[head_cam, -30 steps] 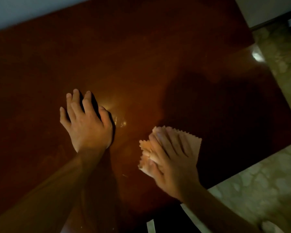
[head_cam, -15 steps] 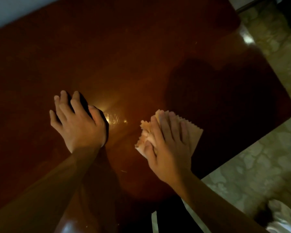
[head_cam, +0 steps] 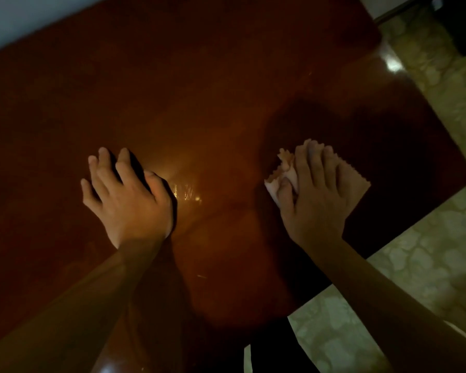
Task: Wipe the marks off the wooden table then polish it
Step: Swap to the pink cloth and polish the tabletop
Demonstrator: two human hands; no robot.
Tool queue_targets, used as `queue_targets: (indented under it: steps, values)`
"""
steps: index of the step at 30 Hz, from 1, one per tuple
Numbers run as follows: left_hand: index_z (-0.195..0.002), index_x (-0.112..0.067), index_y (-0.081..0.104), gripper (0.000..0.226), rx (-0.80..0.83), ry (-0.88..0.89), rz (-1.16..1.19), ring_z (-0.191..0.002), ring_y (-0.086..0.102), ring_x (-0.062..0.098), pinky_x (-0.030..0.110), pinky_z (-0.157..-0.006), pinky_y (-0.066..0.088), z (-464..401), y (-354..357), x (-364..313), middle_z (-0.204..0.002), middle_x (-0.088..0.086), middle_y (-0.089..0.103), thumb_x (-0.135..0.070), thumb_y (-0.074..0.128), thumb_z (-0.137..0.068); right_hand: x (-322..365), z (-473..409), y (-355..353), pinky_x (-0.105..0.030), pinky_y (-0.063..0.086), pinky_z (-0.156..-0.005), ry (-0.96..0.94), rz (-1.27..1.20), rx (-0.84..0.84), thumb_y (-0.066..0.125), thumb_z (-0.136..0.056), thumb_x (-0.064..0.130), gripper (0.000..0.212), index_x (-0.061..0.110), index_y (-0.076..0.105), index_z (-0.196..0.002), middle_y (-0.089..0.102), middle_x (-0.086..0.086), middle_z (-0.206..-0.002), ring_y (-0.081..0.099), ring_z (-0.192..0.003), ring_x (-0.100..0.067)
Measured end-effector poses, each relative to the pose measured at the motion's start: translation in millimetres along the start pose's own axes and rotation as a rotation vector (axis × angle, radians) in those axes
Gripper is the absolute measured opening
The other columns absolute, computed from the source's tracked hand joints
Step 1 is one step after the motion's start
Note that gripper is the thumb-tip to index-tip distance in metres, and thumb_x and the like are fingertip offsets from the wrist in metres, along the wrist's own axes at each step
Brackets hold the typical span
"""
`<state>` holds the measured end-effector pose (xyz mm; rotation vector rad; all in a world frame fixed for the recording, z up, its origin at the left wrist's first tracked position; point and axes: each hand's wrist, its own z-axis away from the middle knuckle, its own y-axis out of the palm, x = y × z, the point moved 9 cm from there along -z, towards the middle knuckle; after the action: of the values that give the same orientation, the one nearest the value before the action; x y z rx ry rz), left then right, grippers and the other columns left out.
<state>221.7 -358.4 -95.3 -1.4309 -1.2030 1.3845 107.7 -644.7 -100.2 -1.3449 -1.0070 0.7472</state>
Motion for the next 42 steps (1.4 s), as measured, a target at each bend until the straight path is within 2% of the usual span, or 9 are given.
queue_targets:
  steps: [9, 17, 21, 26, 28, 31, 34, 37, 42]
  values:
    - [-0.146, -0.008, 0.038, 0.054, 0.007, 0.002, 0.001, -0.151, 0.019, 0.033, 0.056, -0.121, 0.012, 0, 1, 0, -0.158, 0.020, 0.030, -0.035, 0.033, -0.100, 1, 1, 3, -0.048, 0.007, -0.125, 0.007, -0.042, 0.002, 0.034, -0.099, 0.050, 0.070, 0.014, 0.033, -0.158, 0.027, -0.011, -0.167, 0.018, -0.156, -0.032]
    - [-0.147, -0.008, 0.038, 0.053, 0.011, 0.002, -0.020, -0.150, 0.020, 0.033, 0.055, -0.120, 0.015, 0, 2, 0, -0.157, 0.020, 0.031, -0.034, 0.035, -0.100, 7, -12, 6, -0.050, 0.007, -0.124, -0.007, 0.002, 0.032, 0.032, -0.097, 0.053, 0.074, 0.013, 0.030, -0.159, 0.025, -0.014, -0.167, 0.017, -0.155, -0.035]
    - [-0.145, -0.009, 0.038, 0.051, -0.007, 0.001, -0.025, -0.150, 0.021, 0.033, 0.055, -0.120, 0.016, 0, 2, 1, -0.156, 0.019, 0.033, -0.033, 0.036, -0.100, 23, -34, 5, -0.053, 0.012, -0.124, -0.039, 0.009, 0.013, 0.031, -0.099, 0.054, 0.073, 0.011, 0.032, -0.158, 0.029, -0.016, -0.165, 0.020, -0.155, -0.036]
    - [-0.146, -0.008, 0.037, 0.053, 0.008, 0.003, -0.027, -0.150, 0.020, 0.033, 0.054, -0.121, 0.014, -1, 3, 1, -0.157, 0.020, 0.031, -0.034, 0.034, -0.100, 33, -49, 11, -0.051, 0.008, -0.125, -0.041, 0.025, 0.048, 0.026, -0.101, 0.053, 0.071, 0.012, 0.027, -0.159, 0.025, -0.015, -0.166, 0.017, -0.155, -0.035]
    - [-0.146, -0.008, 0.037, 0.053, 0.008, 0.001, -0.022, -0.150, 0.020, 0.033, 0.053, -0.121, 0.013, 0, 3, 0, -0.157, 0.020, 0.031, -0.034, 0.035, -0.100, 38, -43, 10, -0.054, 0.012, -0.125, -0.049, 0.031, 0.054, 0.025, -0.101, 0.051, 0.070, 0.012, 0.028, -0.159, 0.025, -0.015, -0.167, 0.018, -0.155, -0.036]
    - [-0.147, -0.008, 0.036, 0.053, 0.011, 0.001, -0.016, -0.150, 0.019, 0.033, 0.054, -0.121, 0.013, -1, 3, 0, -0.157, 0.019, 0.030, -0.034, 0.035, -0.100, 70, -21, 11, -0.056, 0.019, -0.123, -0.121, -0.005, 0.055, 0.034, -0.101, 0.046, 0.066, 0.012, 0.034, -0.158, 0.028, -0.014, -0.166, 0.022, -0.154, -0.036]
    - [-0.146, -0.008, 0.036, 0.053, 0.007, -0.004, -0.008, -0.150, 0.019, 0.033, 0.055, -0.121, 0.013, 0, 2, 0, -0.157, 0.019, 0.030, -0.035, 0.034, -0.100, 101, -4, 14, -0.055, 0.019, -0.123, -0.256, -0.094, 0.047, 0.045, -0.100, 0.042, 0.061, 0.013, 0.045, -0.153, 0.035, -0.012, -0.163, 0.025, -0.154, -0.033]
    - [-0.146, -0.008, 0.038, 0.052, -0.001, -0.008, -0.017, -0.150, 0.021, 0.034, 0.054, -0.121, 0.014, -1, 1, -2, -0.156, 0.020, 0.032, -0.033, 0.037, -0.099, 92, -26, 20, -0.052, 0.021, -0.123, -0.348, -0.053, 0.115, 0.041, -0.096, 0.046, 0.061, 0.023, 0.044, -0.153, 0.033, -0.006, -0.164, 0.024, -0.154, -0.031]
    - [-0.145, -0.008, 0.039, 0.052, 0.006, -0.002, -0.024, -0.150, 0.022, 0.034, 0.055, -0.120, 0.015, 0, 1, -1, -0.155, 0.021, 0.033, -0.032, 0.037, -0.100, 56, -87, 14, -0.053, 0.018, -0.123, -0.059, 0.047, 0.063, 0.030, -0.102, 0.046, 0.063, 0.018, 0.033, -0.158, 0.030, -0.014, -0.165, 0.023, -0.153, -0.037]
